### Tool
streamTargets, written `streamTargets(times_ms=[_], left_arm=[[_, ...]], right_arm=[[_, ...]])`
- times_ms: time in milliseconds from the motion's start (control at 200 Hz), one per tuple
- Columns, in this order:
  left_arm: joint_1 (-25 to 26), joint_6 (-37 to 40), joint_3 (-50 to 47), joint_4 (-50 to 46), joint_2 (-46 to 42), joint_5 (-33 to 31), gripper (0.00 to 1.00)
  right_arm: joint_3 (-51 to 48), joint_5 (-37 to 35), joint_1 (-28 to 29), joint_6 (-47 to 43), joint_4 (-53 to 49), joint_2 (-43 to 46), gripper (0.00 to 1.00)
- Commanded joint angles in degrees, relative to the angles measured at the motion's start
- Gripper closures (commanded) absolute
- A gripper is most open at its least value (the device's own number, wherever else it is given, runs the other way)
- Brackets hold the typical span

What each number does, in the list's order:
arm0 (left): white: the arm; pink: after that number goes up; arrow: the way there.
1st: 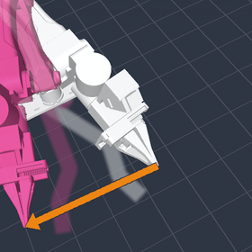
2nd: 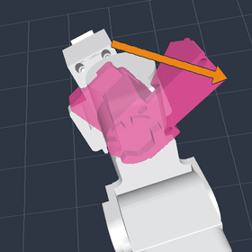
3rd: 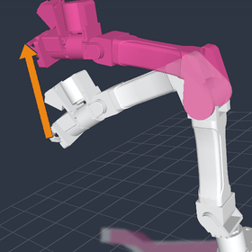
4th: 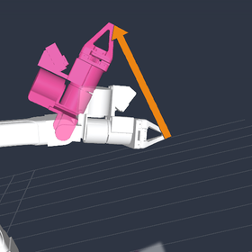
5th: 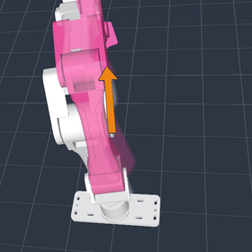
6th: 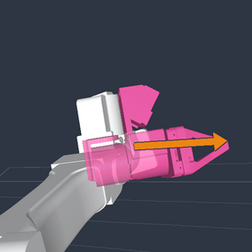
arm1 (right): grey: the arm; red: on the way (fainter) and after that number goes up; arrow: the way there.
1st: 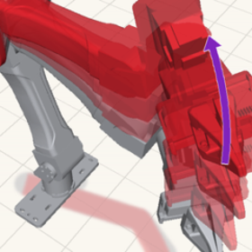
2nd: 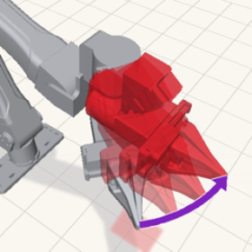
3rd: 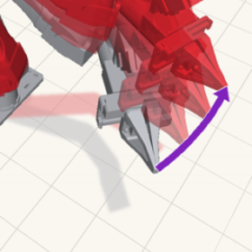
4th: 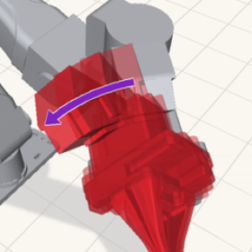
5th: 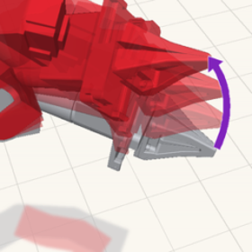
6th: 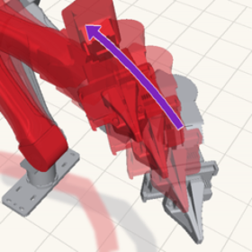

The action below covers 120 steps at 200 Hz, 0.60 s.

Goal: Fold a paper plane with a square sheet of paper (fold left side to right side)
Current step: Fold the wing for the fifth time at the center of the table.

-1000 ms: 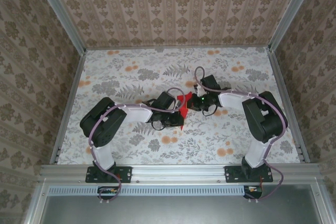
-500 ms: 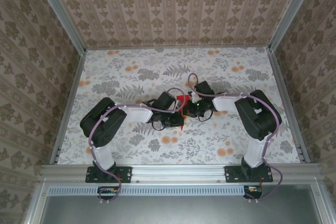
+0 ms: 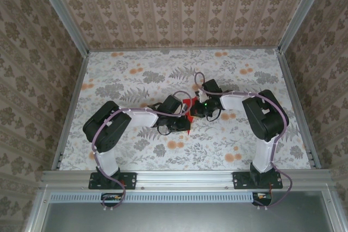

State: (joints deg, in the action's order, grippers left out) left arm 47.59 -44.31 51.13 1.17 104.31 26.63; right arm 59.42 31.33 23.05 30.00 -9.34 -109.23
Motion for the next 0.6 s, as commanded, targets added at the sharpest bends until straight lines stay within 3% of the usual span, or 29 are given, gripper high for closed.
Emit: streamTargets(times_ms=[0, 595], left_arm=[[0.7, 0.7, -1.5, -6.5, 3.2, -2.7, 0.89], [0.7, 0.7, -1.5, -6.6, 3.5, -2.5, 0.89]], right_arm=[[2.6, -5.2, -2.1, -2.1, -0.7, -2.3, 0.97], [11.8, -1.7, -7.0, -3.4, -3.3, -9.4, 0.97]])
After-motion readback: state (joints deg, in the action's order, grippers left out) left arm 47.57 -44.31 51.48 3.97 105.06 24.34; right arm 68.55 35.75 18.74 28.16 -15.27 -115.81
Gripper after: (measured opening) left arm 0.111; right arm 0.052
